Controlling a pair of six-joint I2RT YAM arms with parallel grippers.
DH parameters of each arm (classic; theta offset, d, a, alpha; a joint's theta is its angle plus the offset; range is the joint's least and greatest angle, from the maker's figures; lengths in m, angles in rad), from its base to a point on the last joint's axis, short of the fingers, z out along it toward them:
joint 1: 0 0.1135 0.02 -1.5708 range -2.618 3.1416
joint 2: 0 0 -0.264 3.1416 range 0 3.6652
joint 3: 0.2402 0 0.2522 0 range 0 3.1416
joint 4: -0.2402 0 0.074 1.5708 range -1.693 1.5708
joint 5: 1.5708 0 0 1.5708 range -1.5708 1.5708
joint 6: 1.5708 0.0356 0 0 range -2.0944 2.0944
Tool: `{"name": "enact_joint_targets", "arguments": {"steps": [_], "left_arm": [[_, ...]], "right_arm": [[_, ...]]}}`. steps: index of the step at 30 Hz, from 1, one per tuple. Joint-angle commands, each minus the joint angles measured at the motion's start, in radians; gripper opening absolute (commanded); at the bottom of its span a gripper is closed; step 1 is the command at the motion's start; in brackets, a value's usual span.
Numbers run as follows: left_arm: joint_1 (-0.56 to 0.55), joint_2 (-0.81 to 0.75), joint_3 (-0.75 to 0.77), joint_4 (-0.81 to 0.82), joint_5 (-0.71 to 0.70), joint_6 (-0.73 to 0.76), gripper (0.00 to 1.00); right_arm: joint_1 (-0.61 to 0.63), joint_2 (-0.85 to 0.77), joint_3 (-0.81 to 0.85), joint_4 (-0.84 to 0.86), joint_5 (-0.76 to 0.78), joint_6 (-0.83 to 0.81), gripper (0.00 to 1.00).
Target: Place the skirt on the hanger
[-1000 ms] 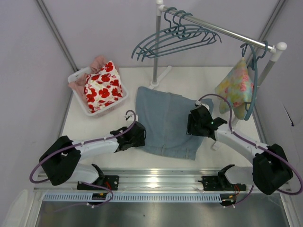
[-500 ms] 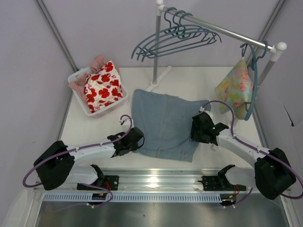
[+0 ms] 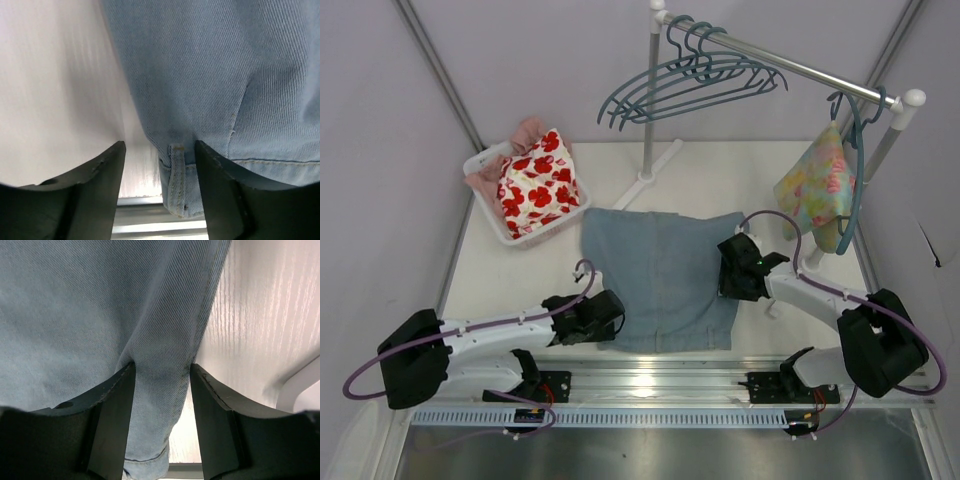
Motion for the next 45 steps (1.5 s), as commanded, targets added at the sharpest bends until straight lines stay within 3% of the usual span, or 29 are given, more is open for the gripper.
{"name": "enact_joint_targets", "arguments": {"steps": [1,5,7,8,11,13,19,23,26,30,34,38,43,45], "left_arm": [[0.032,-0.019,0.081,-0.084,0.012,0.069,0.66],[0.197,-0.048,0.170,-0.120,-0.016,0.213,0.74],[0.260,-0.072,0.219,-0.095,-0.016,0.276,0.74],[0.320,-0.094,0.224,-0.074,-0.008,0.297,0.73],[0.409,-0.094,0.252,0.075,0.010,0.367,0.68],[0.437,-0.057,0.262,0.194,0.013,0.393,0.63],[0.524,0.222,0.394,0.329,0.000,0.408,0.60],[0.558,0.355,0.476,0.368,-0.013,0.434,0.59],[0.569,0.441,0.525,0.373,-0.039,0.440,0.58],[0.606,0.533,0.578,0.394,-0.033,0.430,0.47],[0.637,0.624,0.632,0.411,0.007,0.437,0.30],[0.661,0.685,0.652,0.437,0.038,0.445,0.26],[0.678,0.727,0.677,0.471,0.078,0.477,0.24],[0.687,0.738,0.695,0.462,0.078,0.480,0.24]], "right_arm": [[-0.013,0.041,0.054,0.027,0.015,-0.026,0.53],[-0.029,0.036,0.046,0.024,0.015,-0.032,0.52],[-0.038,0.024,0.032,0.025,0.016,-0.032,0.42],[-0.052,0.013,0.020,0.024,0.006,-0.032,0.32],[-0.076,-0.008,-0.001,0.017,-0.008,-0.035,0.14],[-0.078,-0.017,-0.011,0.014,-0.025,-0.035,0.08],[-0.079,-0.065,-0.029,-0.065,-0.013,-0.029,0.07],[-0.084,-0.117,-0.049,-0.091,-0.027,-0.016,0.30],[-0.087,-0.126,-0.037,-0.108,-0.053,-0.006,0.37],[-0.089,-0.146,0.038,-0.144,-0.066,-0.012,0.36],[-0.089,-0.192,0.113,-0.069,-0.125,-0.037,0.36],[-0.087,-0.169,0.130,0.109,-0.166,-0.029,0.30],[-0.081,0.044,0.193,0.342,-0.166,-0.035,0.15],[-0.081,0.126,0.247,0.364,-0.169,-0.048,0.09]]}}
